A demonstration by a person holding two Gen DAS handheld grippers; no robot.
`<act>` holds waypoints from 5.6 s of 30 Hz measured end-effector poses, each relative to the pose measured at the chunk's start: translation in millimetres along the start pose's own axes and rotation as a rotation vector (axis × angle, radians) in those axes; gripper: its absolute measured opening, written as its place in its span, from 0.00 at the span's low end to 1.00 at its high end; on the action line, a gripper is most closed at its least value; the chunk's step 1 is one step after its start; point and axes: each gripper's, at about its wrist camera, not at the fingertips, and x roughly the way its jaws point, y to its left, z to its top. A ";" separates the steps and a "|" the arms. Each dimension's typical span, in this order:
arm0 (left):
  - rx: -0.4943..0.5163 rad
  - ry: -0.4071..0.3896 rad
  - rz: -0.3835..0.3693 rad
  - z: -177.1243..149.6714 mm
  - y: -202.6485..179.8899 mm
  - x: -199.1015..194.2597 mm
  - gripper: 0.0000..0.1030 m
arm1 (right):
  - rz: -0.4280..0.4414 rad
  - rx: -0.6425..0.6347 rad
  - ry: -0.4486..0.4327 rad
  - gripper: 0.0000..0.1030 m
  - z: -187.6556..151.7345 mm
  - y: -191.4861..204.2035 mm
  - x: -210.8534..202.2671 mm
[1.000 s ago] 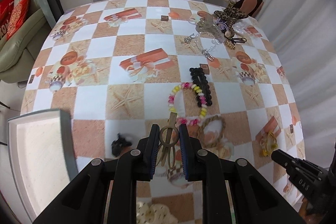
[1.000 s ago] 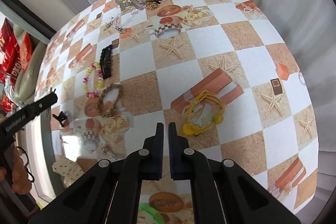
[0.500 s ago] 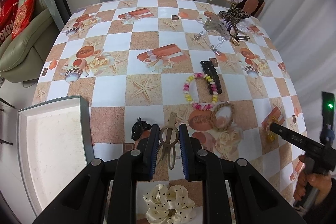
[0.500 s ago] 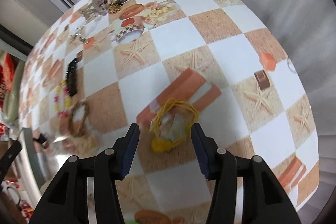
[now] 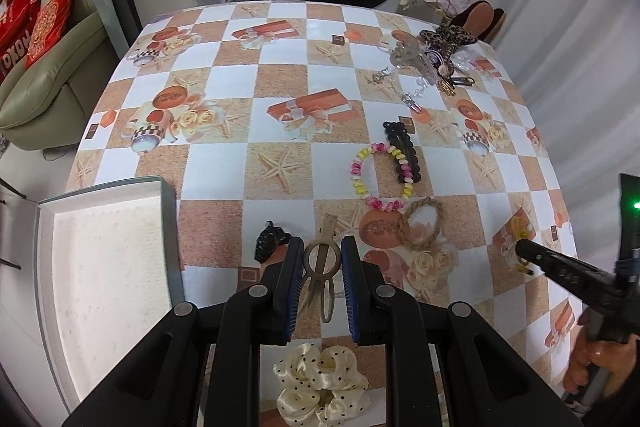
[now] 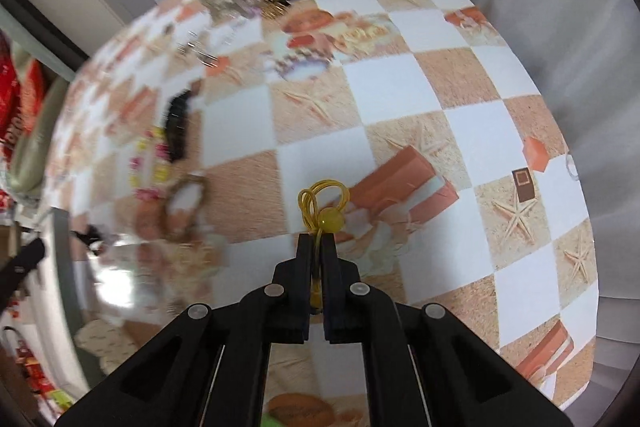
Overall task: Organize jewelry
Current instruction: 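Carry both items to the white tray and open both tools to release, then grasp the green bangle with the right tool while the left tool grasps the beaded bracelet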
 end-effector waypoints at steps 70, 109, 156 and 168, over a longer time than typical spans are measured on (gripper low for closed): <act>-0.244 0.042 0.347 -48.9 205.9 3.0 0.99 | 0.470 -0.380 0.187 0.56 -15.5 331.5 28.8; 0.060 0.128 0.102 35.5 5.1 56.3 1.00 | 0.139 0.024 0.133 0.82 -38.5 9.0 -22.5; 0.174 0.160 0.051 61.6 -78.6 142.4 0.14 | -0.119 -0.375 0.167 0.26 -157.6 61.6 8.8; 0.130 0.128 -0.019 48.1 -66.1 100.9 0.14 | 0.008 -0.203 0.170 0.07 -127.4 32.9 -6.0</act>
